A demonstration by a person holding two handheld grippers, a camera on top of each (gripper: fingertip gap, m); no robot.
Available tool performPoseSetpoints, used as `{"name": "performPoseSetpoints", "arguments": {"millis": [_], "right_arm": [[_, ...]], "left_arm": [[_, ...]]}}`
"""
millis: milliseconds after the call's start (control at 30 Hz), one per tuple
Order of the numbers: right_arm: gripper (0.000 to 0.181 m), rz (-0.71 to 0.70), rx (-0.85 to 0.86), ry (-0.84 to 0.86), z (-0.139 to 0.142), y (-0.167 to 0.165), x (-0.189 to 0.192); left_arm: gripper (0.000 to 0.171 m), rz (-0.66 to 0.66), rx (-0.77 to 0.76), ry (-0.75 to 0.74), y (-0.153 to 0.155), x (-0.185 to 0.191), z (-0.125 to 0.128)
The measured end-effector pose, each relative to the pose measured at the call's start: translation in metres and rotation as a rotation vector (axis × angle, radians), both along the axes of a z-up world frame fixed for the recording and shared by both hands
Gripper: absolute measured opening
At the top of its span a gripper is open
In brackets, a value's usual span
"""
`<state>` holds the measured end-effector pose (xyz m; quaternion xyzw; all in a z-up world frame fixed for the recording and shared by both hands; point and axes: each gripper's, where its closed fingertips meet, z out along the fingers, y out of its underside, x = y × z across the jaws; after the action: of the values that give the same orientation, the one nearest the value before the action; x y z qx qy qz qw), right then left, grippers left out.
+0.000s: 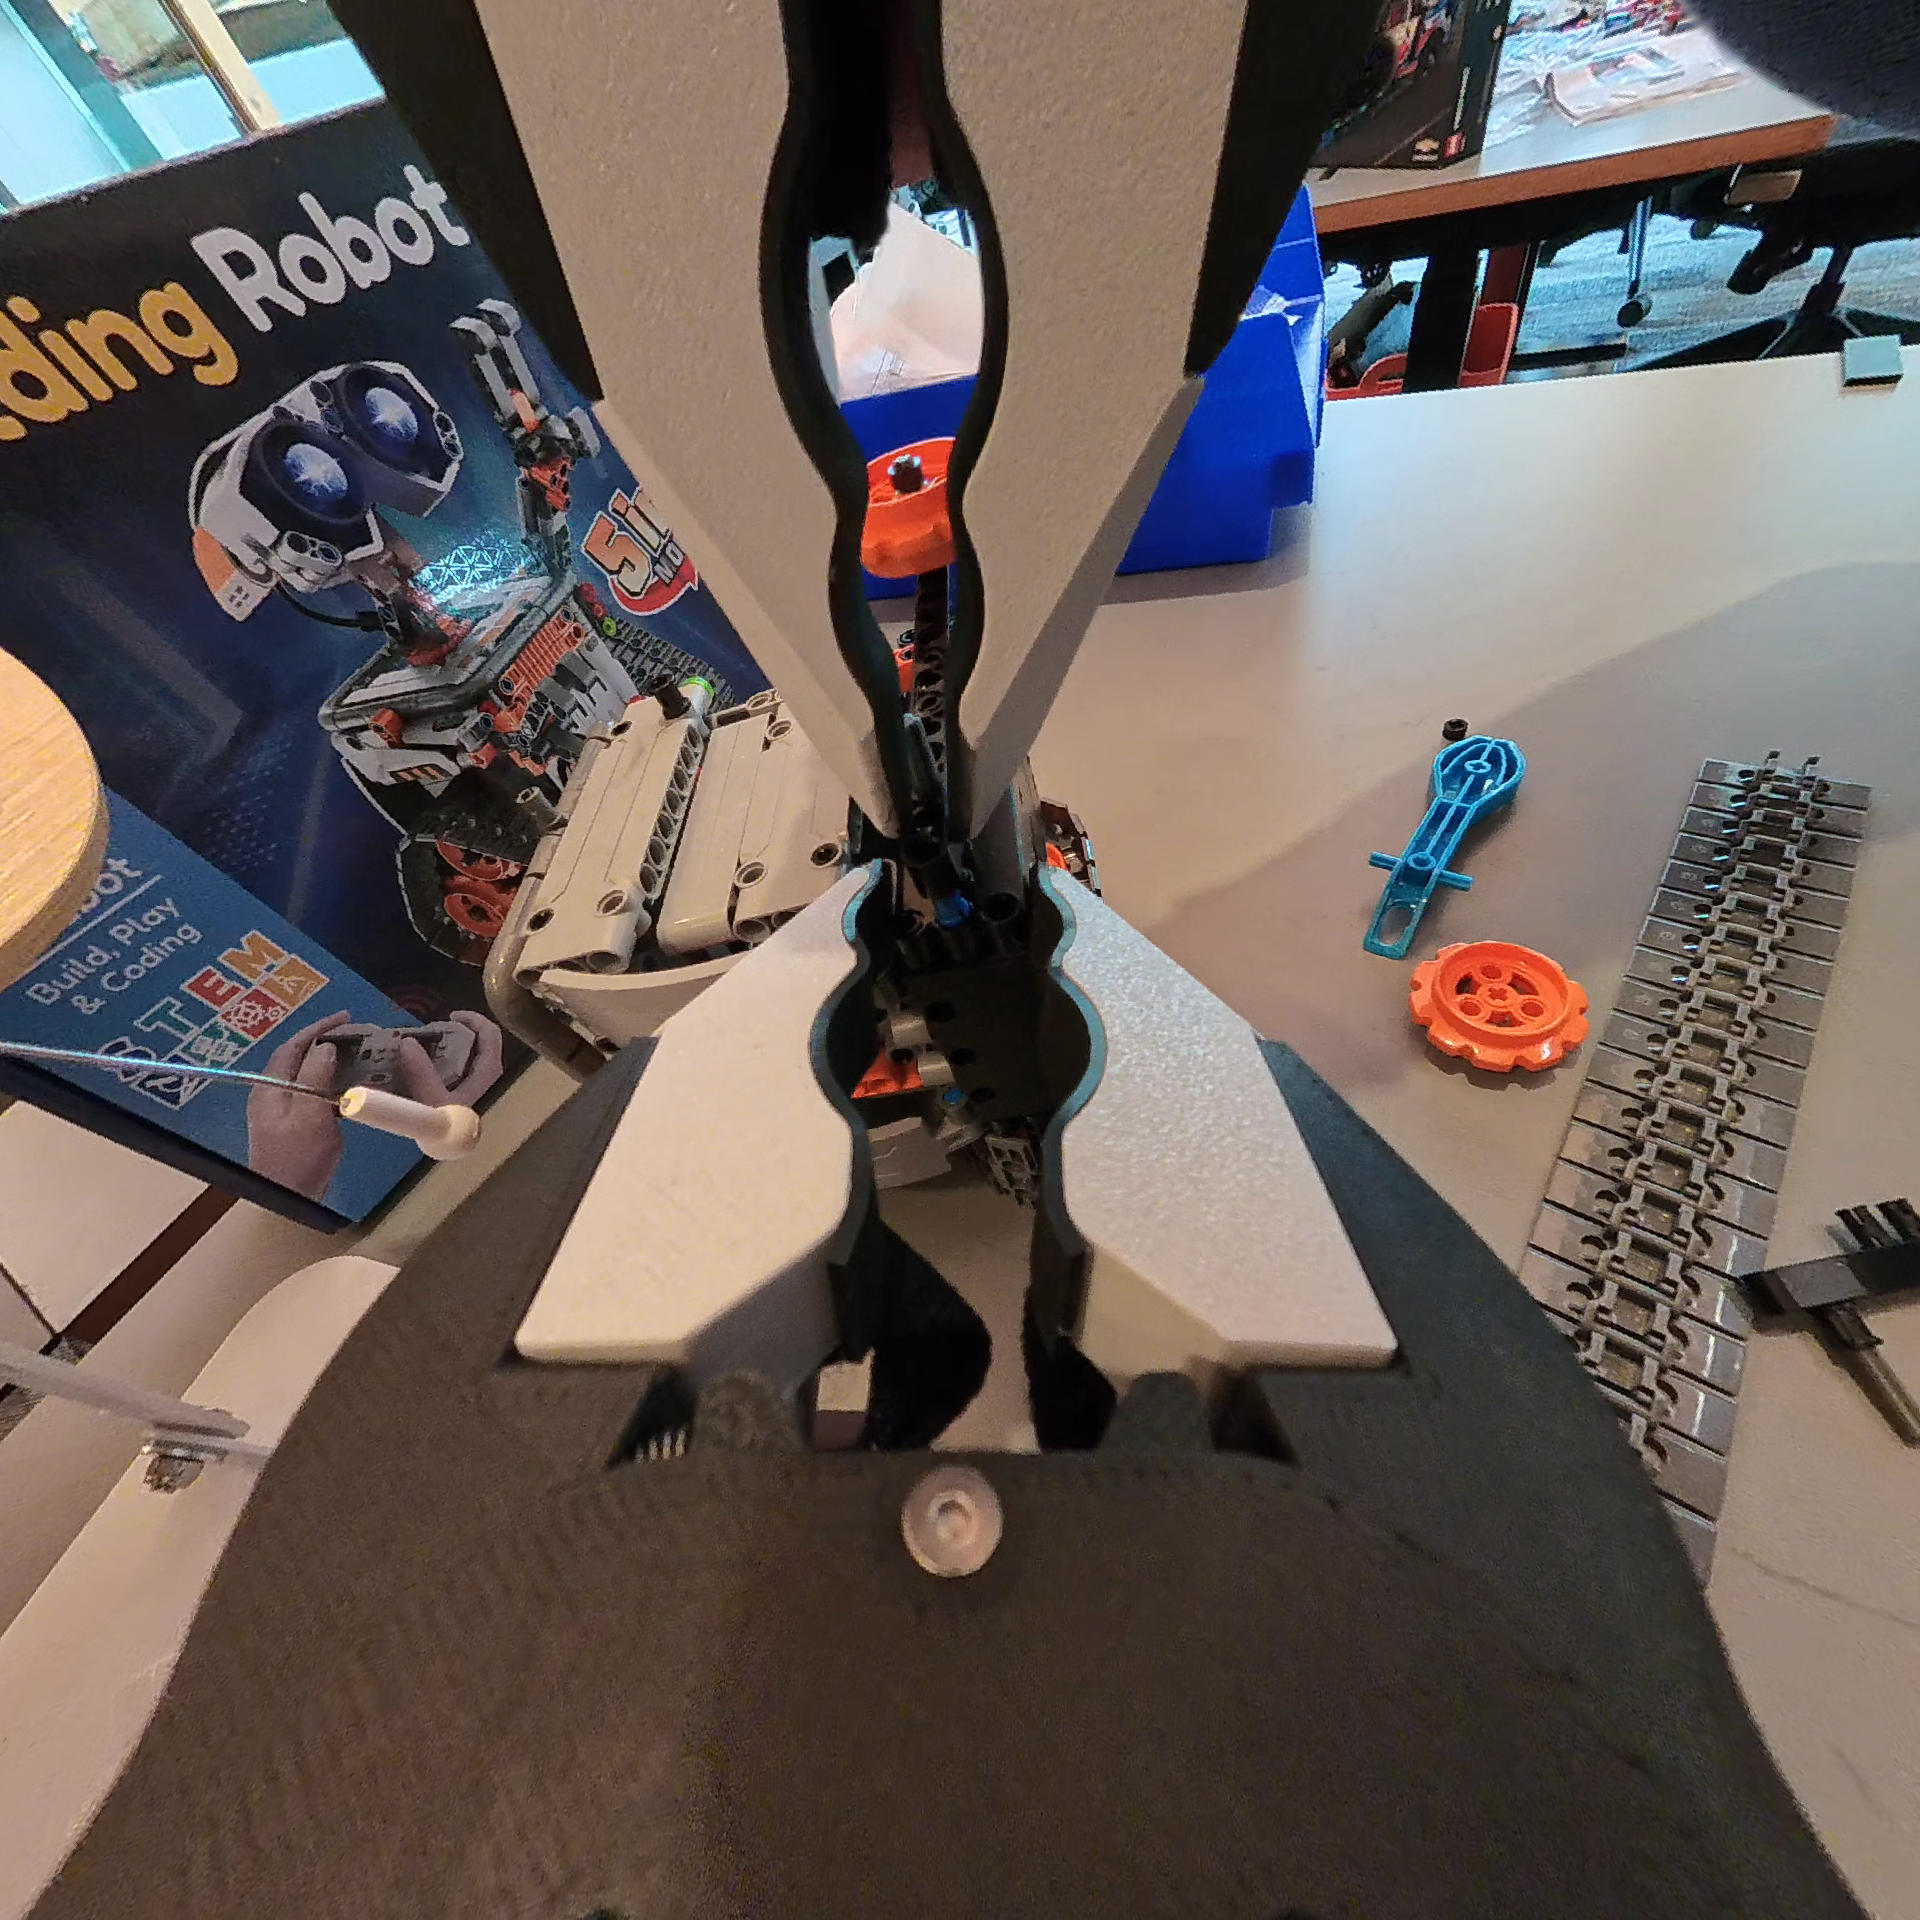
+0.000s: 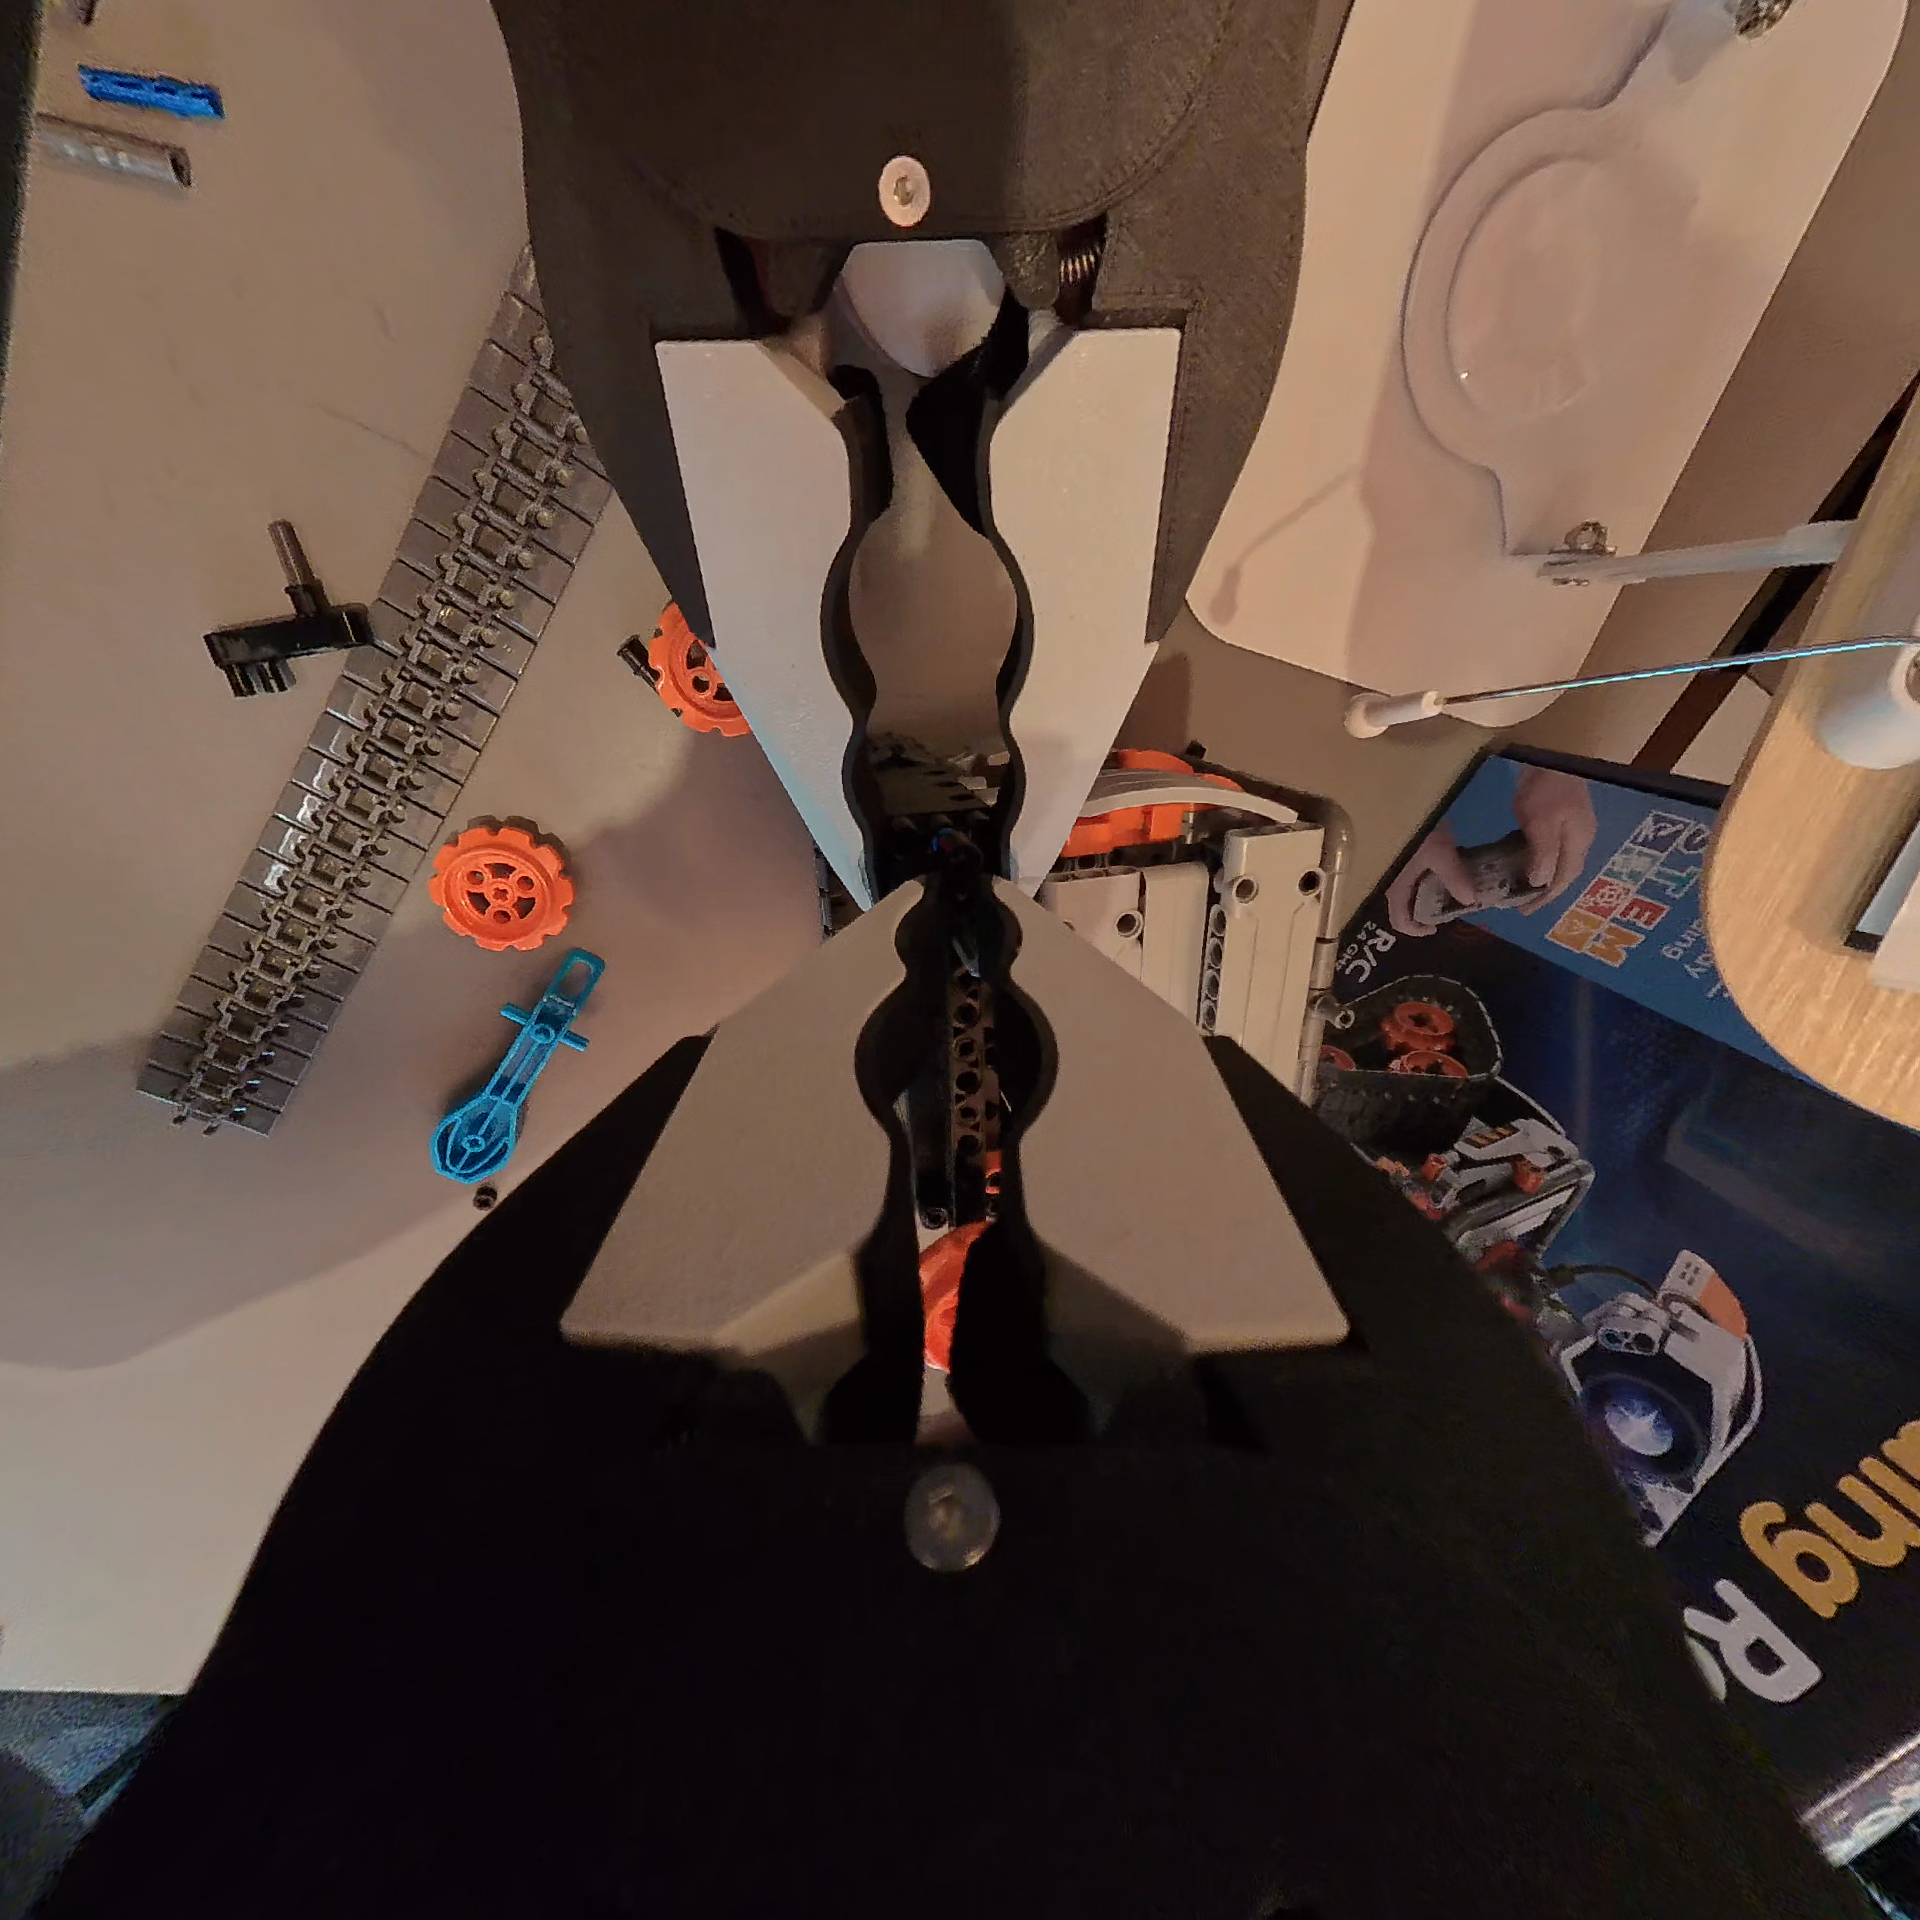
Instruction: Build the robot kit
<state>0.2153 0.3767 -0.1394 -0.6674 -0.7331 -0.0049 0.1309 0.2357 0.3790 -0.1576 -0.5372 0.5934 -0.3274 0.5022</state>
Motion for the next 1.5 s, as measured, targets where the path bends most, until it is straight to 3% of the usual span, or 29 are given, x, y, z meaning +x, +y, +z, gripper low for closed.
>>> {"name": "performPoseSetpoints", "arguments": {"millis": [333, 567, 700, 833, 1067, 1200, 1333, 1500], "right_arm": [[0.002, -0.058, -0.157, -0.036, -0.012, -0.004, 0.002], [0.004, -0.047, -0.12, -0.001, -0.01, -0.002, 0.003], [0.008, -0.034, -0.064, 0.105, 0.009, -0.001, -0.004], [0.015, -0.056, -0.022, 0.106, 0.015, 0.002, 0.007], [0.031, -0.206, 0.172, 0.334, 0.056, -0.004, 0.055], [0.041, -0.27, 0.134, 0.373, 0.031, -0.018, 0.085], [0.04, -0.25, 0.102, 0.399, -0.006, -0.024, 0.083], [0.028, -0.238, 0.169, 0.54, -0.008, -0.012, 0.072]], "left_arm": [[0.024, 0.003, 0.002, 0.002, -0.001, 0.002, 0.0], [0.025, -0.005, 0.007, 0.003, -0.001, 0.003, 0.0], [0.025, -0.008, 0.001, 0.001, 0.001, 0.003, 0.0], [0.025, -0.013, -0.001, 0.004, 0.002, 0.002, 0.0], [0.024, -0.088, -0.016, 0.051, 0.003, -0.008, 0.0], [0.024, -0.173, 0.005, 0.103, -0.004, -0.015, -0.001], [0.025, -0.224, -0.001, 0.144, -0.006, -0.023, -0.001], [0.033, -0.161, 0.058, 0.109, -0.002, -0.02, 0.016]]}}
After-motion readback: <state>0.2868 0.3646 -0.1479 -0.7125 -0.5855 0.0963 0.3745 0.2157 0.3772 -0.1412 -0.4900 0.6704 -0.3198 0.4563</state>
